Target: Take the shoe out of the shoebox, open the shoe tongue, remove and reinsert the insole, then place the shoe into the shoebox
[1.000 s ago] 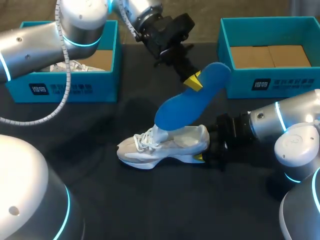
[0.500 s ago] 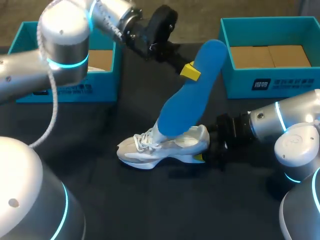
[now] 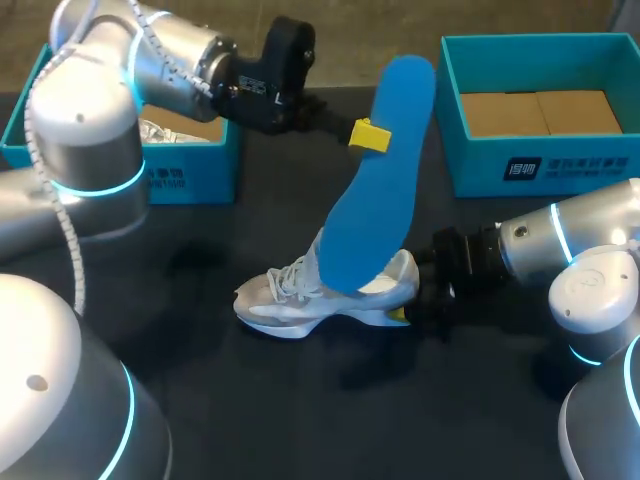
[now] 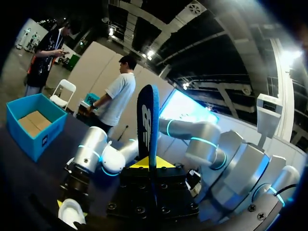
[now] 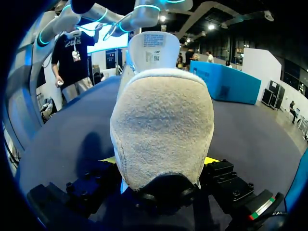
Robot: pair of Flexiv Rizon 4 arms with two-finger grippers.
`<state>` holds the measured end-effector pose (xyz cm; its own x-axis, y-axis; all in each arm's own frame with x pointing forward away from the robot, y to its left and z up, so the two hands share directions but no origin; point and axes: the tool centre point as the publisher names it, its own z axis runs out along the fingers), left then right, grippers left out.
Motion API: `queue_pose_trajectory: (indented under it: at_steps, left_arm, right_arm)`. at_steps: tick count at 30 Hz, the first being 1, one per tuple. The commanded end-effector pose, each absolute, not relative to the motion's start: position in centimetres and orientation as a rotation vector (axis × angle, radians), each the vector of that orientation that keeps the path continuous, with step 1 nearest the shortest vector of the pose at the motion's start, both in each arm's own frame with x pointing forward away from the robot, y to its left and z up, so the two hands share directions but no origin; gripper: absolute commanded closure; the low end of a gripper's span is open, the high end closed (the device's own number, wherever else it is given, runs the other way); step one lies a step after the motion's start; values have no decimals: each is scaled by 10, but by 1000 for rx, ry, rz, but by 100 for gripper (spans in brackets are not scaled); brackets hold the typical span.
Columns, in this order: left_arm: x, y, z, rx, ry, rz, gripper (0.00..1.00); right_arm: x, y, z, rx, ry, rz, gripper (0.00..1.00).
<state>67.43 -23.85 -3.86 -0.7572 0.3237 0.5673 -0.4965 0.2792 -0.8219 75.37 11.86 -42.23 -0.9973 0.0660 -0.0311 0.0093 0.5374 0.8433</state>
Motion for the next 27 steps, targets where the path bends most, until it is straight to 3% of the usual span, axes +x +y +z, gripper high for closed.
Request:
queue_pose_trajectory:
  at_steps: [1,13,27]
  left_arm:
    - [666,-233,-27,224,-1918,1631,100]
    - [651,-239,18,64,-1860,1804,100]
    - [649,-238,19,50,-1848,1820,100]
  right_arm:
    - [754,120,-423,67,2703,1479,100]
    - [754,120,-423,67,2703,1479,100]
    - [754,120,-423,67,2703,1479,100]
